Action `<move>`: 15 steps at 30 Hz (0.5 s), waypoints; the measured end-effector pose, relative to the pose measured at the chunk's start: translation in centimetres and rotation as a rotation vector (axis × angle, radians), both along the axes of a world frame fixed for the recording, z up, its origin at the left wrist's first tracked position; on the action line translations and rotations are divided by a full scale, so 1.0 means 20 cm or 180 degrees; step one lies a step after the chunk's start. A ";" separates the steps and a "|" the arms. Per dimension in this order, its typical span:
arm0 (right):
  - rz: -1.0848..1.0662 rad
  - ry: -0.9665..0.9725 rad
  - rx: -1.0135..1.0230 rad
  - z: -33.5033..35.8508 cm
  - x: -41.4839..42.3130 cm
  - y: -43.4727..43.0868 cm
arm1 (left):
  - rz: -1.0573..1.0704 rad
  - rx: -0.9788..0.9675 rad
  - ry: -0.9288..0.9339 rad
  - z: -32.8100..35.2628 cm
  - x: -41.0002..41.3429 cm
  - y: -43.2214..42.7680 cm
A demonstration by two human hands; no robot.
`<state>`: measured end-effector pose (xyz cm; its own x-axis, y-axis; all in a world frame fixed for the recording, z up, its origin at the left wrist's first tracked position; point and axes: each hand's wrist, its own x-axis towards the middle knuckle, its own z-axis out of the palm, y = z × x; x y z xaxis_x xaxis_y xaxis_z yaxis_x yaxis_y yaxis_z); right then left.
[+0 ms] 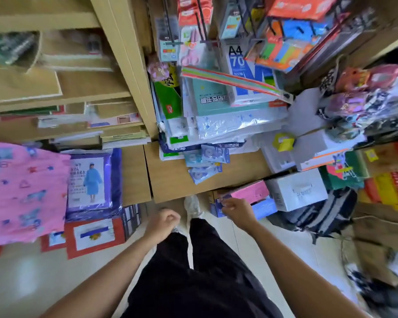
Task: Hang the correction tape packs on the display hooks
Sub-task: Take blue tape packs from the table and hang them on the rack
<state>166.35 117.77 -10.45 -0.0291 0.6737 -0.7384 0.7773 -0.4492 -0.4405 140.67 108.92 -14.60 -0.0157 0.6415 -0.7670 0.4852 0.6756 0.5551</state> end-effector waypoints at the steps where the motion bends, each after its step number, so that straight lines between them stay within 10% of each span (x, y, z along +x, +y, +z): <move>1: -0.0080 -0.0002 0.0001 -0.03 0.01 0.01 | -0.0049 -0.0069 -0.0044 -0.06 0.02 0.03; 15: -0.2275 0.0801 -0.0656 -0.94 0.08 0.48 | -0.0487 0.0468 0.0619 -0.78 0.24 0.80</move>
<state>167.93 127.29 -29.32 0.1768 0.4423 -0.8793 0.1567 -0.8946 -0.4185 145.54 124.88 -30.25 -0.0477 0.7518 -0.6576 0.6823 0.5054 0.5283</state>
